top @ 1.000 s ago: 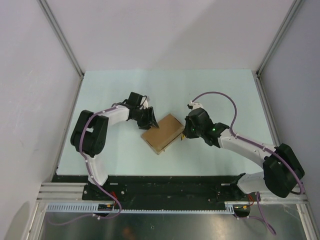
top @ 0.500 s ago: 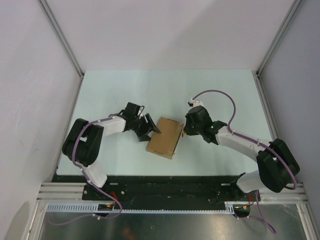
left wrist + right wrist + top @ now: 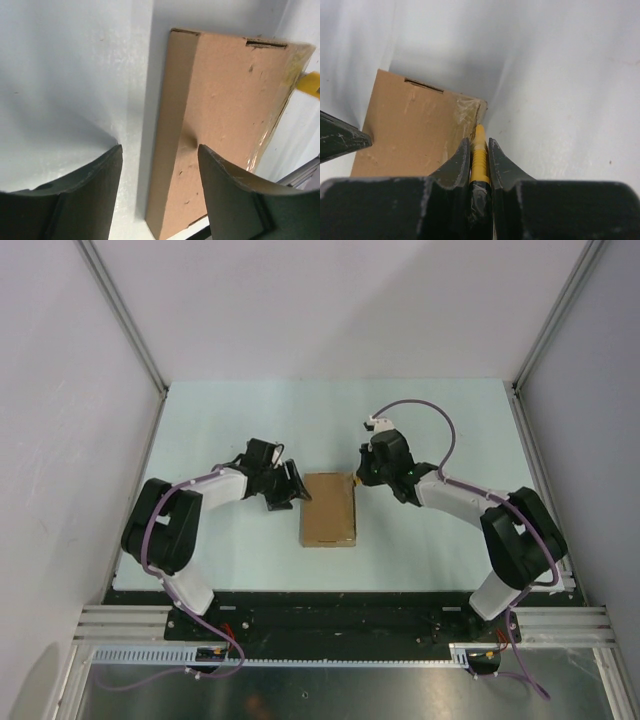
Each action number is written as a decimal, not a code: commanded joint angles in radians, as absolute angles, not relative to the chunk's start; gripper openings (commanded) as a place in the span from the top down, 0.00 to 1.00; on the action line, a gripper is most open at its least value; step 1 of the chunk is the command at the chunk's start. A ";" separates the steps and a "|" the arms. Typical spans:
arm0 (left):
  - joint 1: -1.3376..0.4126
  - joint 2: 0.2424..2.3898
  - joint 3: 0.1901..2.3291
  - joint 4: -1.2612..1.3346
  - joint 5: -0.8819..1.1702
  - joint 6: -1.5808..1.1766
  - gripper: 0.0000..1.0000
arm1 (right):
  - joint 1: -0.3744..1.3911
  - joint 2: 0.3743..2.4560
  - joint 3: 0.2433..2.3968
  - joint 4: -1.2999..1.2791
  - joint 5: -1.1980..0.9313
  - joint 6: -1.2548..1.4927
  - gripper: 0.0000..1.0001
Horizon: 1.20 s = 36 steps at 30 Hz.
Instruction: Unpack the express box
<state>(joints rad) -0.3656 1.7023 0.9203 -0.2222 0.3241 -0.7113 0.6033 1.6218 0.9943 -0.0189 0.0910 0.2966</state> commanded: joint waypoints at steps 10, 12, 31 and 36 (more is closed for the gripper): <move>-0.341 1.695 0.942 -0.216 0.382 -0.600 0.63 | 0.591 1.565 1.086 -0.106 0.193 0.282 1.00; -0.341 1.716 0.945 -0.215 0.400 -0.588 0.69 | 0.594 1.548 1.086 -0.135 0.202 0.285 1.00; -0.233 1.773 0.874 -0.227 0.479 -0.554 1.00 | 0.603 1.473 1.085 -0.150 0.226 0.305 1.00; -0.232 1.781 0.882 -0.238 0.476 -0.551 1.00 | 0.609 1.480 1.085 -0.133 0.218 0.313 1.00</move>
<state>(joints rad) -0.2276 1.7500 0.8986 -0.1970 0.5068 -0.5903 0.5995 1.4982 1.0534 -0.1665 0.2054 0.2958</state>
